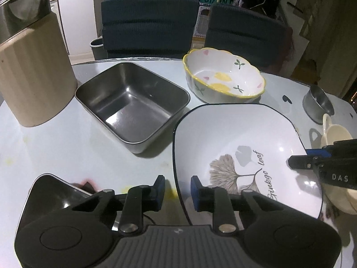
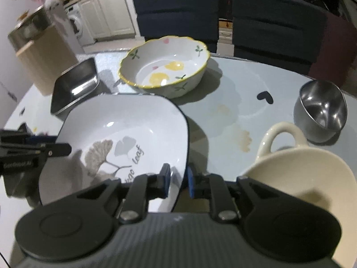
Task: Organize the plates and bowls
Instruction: 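Close the right gripper on the plate rim while the left gripper grips it too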
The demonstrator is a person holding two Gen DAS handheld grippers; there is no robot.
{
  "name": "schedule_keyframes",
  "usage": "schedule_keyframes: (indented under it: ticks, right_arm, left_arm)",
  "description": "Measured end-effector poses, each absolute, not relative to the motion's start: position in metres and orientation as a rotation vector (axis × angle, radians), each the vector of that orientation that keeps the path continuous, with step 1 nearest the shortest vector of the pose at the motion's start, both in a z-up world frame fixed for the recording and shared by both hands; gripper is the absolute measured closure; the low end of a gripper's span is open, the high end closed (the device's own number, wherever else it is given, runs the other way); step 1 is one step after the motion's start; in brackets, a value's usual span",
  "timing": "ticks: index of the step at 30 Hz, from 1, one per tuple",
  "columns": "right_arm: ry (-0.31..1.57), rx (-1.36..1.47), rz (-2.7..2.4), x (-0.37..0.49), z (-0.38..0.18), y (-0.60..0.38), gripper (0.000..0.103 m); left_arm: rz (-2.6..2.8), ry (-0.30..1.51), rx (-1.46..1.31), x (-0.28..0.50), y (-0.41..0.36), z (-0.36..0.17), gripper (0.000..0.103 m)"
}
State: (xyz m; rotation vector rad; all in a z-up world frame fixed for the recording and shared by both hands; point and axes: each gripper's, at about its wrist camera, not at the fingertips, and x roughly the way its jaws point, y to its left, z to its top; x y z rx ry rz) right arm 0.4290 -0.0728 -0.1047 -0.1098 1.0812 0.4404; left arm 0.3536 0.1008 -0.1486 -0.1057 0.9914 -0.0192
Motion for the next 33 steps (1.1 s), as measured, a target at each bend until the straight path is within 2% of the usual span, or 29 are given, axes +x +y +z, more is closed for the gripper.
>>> schedule_keyframes:
  ticks: [10, 16, 21, 33]
  right_arm:
    - [1.022, -0.217, 0.437, 0.418, -0.112, -0.06, 0.076]
    - [1.0, -0.181, 0.444, 0.418, -0.111, -0.067, 0.081]
    - [0.995, -0.058, 0.457, 0.417, -0.11, -0.078, 0.086]
    - [0.97, 0.137, 0.437, 0.405, -0.093, -0.12, 0.089]
  left_arm:
    - [-0.067, 1.01, -0.14, 0.355, 0.099, -0.156, 0.077]
    - [-0.045, 0.991, -0.155, 0.352, 0.099, -0.156, 0.08]
    - [-0.042, 0.954, -0.192, 0.347, 0.107, -0.148, 0.085]
    - [-0.074, 0.861, -0.254, 0.325, 0.096, -0.111, 0.092]
